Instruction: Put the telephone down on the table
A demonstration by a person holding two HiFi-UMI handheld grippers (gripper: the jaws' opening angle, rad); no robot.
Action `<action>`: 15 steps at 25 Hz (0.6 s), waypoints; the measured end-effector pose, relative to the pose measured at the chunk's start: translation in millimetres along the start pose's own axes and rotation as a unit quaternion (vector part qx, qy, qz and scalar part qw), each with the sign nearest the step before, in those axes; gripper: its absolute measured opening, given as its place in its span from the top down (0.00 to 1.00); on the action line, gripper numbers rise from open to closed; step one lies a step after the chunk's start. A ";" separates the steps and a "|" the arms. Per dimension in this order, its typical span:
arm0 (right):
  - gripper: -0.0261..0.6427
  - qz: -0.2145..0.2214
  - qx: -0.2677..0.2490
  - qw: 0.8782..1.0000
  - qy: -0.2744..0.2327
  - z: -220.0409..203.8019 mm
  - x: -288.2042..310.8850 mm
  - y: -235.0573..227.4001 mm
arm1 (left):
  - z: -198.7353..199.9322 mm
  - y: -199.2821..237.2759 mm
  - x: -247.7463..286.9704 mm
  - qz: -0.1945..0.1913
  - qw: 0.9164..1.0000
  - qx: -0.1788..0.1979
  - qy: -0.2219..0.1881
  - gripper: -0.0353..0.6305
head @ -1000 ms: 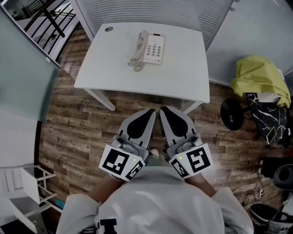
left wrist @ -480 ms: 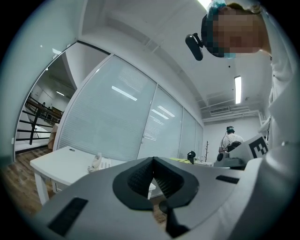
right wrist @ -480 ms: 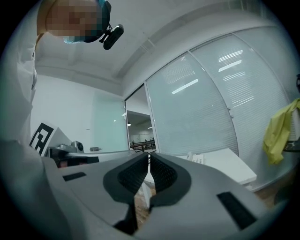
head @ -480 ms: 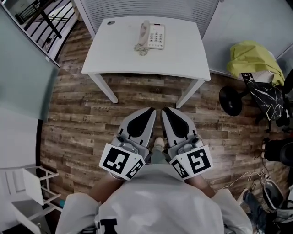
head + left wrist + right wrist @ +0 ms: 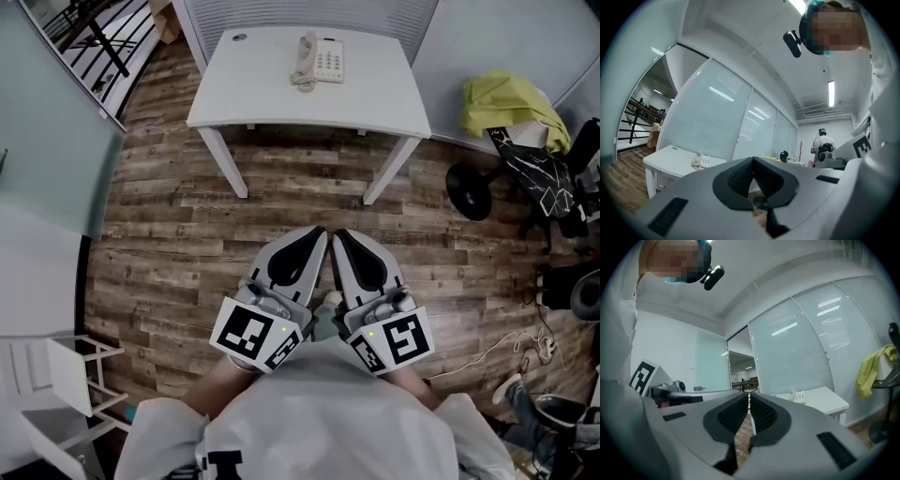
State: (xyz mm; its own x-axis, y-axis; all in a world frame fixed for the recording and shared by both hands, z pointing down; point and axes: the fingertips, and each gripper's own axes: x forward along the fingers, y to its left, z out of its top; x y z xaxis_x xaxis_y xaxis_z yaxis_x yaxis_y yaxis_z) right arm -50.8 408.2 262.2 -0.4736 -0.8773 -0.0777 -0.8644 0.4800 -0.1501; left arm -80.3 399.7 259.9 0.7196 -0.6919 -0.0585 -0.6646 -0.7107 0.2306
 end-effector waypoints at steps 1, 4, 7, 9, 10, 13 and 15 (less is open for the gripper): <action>0.91 -0.001 -0.001 1.000 -0.002 1.9 -3.0 4.0 | 1.5 -1.8 -5.3 0.000 1.000 0.000 -0.003 0.94; 0.91 -0.007 -0.002 1.000 -0.006 6.4 -10.3 10.3 | 5.6 -6.6 -16.0 0.001 1.000 -0.001 -0.008 0.94; 0.91 -0.013 -0.006 1.000 -0.010 8.3 -19.6 16.3 | 5.3 -10.3 -24.6 0.000 1.000 -0.003 -0.010 0.94; 0.91 -0.011 -0.004 1.000 -0.008 5.5 -22.7 19.3 | 2.0 -12.1 -27.1 -0.001 1.000 -0.005 -0.006 0.94; 0.91 -0.010 0.005 1.000 -0.009 4.7 -24.8 20.7 | 0.3 -14.3 -28.3 -0.003 1.000 -0.006 -0.004 0.94; 0.92 -0.014 0.025 0.999 -0.019 7.1 -33.1 21.2 | -2.3 -21.0 -30.0 -0.009 1.000 -0.005 0.001 0.94; 0.92 -0.017 0.023 0.999 -0.020 8.0 -33.6 19.8 | -1.1 -21.9 -28.6 -0.010 1.000 -0.004 0.001 0.94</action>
State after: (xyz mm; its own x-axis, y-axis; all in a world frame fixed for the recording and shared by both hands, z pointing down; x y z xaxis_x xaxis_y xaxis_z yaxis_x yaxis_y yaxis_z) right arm -50.7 447.2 254.0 -0.4354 -0.8933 -0.1117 -0.8710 0.4494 -0.1984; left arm -86.0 435.1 257.6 0.7332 -0.6774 -0.0604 -0.6487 -0.7233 0.2367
